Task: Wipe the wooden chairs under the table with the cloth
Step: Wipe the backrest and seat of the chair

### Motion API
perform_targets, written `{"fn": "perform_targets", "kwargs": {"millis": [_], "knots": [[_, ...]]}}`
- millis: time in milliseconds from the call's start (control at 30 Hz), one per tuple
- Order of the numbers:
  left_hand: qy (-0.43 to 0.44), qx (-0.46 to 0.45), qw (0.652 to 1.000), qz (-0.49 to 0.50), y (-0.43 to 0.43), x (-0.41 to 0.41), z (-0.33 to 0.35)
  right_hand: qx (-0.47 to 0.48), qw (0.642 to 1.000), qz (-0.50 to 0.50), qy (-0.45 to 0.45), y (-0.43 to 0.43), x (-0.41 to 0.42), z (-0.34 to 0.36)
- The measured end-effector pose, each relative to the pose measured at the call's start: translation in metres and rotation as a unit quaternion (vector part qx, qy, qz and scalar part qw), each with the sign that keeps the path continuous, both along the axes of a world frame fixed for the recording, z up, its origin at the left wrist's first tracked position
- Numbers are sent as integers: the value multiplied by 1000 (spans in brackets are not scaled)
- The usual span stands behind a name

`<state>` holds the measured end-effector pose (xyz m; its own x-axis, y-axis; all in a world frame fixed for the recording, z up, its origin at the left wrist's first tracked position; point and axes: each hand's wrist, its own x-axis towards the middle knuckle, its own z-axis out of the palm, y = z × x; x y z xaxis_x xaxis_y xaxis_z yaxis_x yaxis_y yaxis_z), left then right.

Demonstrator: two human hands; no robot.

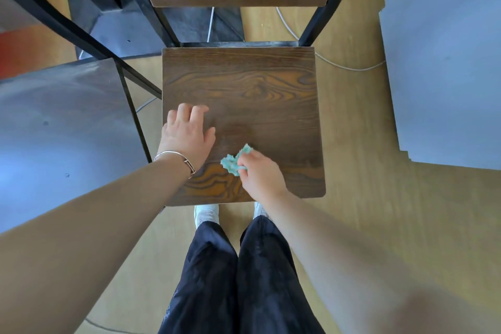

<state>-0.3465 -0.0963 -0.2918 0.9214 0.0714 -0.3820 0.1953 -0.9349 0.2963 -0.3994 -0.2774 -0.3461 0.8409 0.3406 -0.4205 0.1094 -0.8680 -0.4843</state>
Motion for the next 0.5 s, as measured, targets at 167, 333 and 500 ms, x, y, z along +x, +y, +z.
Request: {"fn": "perform_targets", "kwargs": {"millis": [167, 333, 500], "knots": [[1, -8, 1000, 4, 9, -18, 12, 1, 999, 26, 47, 10, -27, 6], [-2, -13, 1000, 6, 19, -22, 24, 49, 999, -2, 13, 2, -10, 22], [-8, -23, 1000, 17, 23, -18, 33, 90, 991, -67, -79, -16, 29, 41]]}}
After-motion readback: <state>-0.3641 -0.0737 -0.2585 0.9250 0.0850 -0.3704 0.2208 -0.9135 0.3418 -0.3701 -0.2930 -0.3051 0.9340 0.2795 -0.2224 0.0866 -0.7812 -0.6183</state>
